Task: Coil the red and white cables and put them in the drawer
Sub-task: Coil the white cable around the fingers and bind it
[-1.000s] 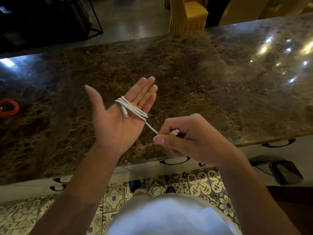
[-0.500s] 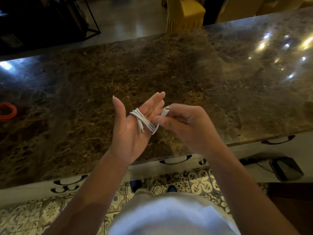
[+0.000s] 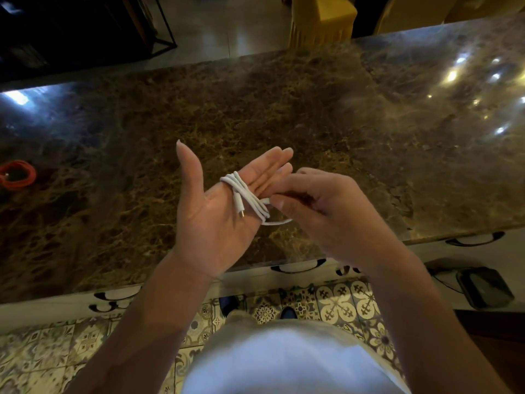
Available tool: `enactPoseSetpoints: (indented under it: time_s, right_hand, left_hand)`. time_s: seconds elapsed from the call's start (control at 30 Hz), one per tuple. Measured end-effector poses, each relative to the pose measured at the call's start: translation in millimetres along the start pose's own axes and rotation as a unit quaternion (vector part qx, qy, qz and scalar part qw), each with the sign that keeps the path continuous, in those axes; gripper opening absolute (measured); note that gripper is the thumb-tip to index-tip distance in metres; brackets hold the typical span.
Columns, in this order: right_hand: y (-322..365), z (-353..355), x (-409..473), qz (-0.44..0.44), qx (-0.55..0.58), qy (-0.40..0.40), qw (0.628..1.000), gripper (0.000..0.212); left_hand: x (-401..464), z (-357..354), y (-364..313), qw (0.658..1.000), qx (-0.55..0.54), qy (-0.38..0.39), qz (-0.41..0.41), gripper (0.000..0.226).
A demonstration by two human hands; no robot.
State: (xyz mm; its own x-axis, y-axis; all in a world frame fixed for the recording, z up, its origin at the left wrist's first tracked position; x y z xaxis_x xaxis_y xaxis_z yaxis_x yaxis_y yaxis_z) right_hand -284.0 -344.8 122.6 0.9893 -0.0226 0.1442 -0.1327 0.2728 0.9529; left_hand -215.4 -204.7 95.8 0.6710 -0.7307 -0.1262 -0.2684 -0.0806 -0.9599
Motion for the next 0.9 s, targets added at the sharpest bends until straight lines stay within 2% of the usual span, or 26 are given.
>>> enactPoseSetpoints:
  time_s: [0.07, 0.1, 0.27, 0.33, 0.4, 0.53, 0.6, 0.67, 0.77, 0.83, 0.9]
  right_hand:
    - [-1, 1, 3, 0.005, -0.012, 0.024, 1.000, 0.016]
    - [-1, 3, 5, 0.007, -0.011, 0.037, 0.999, 0.016]
    - [5, 9, 15, 0.045, -0.083, 0.110, 0.989, 0.016]
    - [3, 6, 19, -0.010, -0.033, 0.085, 0.996, 0.016]
    - [-3, 3, 20, -0.052, -0.008, 0.006, 0.999, 0.018]
    - [-7, -7, 12, -0.026, -0.052, -0.141, 0.988, 0.018]
    - [-9, -10, 7, -0.022, -0.021, -0.175, 0.984, 0.010]
    - [-7, -16, 5, -0.009, 0.010, -0.159, 0.987, 0.008]
    - [-6, -22, 0, -0.016, 0.053, -0.131, 0.990, 0.028]
    - [-9, -21, 0, -0.041, 0.097, -0.119, 0.987, 0.032]
    - [-10, -22, 1, -0.049, 0.112, -0.074, 0.990, 0.034]
  left_hand:
    - [-1, -2, 2, 0.998, -0.066, 0.012, 0.010, 0.121]
    - [1, -7, 4, 0.995, -0.087, 0.038, 0.016, 0.119]
    - [-2, -20, 10, 0.977, -0.197, 0.080, 0.033, 0.113]
    - [-3, -21, 15, 0.973, -0.214, 0.076, 0.038, 0.113]
    - [-4, -22, 17, 0.969, -0.234, 0.071, 0.037, 0.112]
    - [-5, -15, 14, 0.962, -0.268, 0.046, 0.024, 0.115]
    - [-5, -13, 12, 0.965, -0.261, 0.032, 0.017, 0.114]
    - [-5, -10, 12, 0.968, -0.252, 0.013, 0.017, 0.113]
    - [-3, -7, 12, 0.969, -0.245, 0.001, 0.017, 0.111]
    - [-3, -5, 13, 0.974, -0.226, -0.012, 0.016, 0.111]
    - [-3, -3, 16, 0.979, -0.202, -0.016, 0.022, 0.112]
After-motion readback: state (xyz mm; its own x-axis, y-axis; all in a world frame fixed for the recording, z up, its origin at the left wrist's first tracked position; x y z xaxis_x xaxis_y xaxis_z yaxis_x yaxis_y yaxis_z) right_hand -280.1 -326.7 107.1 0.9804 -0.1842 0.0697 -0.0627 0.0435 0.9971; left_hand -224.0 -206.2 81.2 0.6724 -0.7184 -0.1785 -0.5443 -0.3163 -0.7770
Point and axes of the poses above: each hand's wrist, its own x-axis towards the middle knuckle, its own z-axis out of the back of the hand, y = z × x, the point moved 4 cm from there along x, towards the middle knuckle, and after that the axes turned 14 degrees about x, right-handed, at the moved point
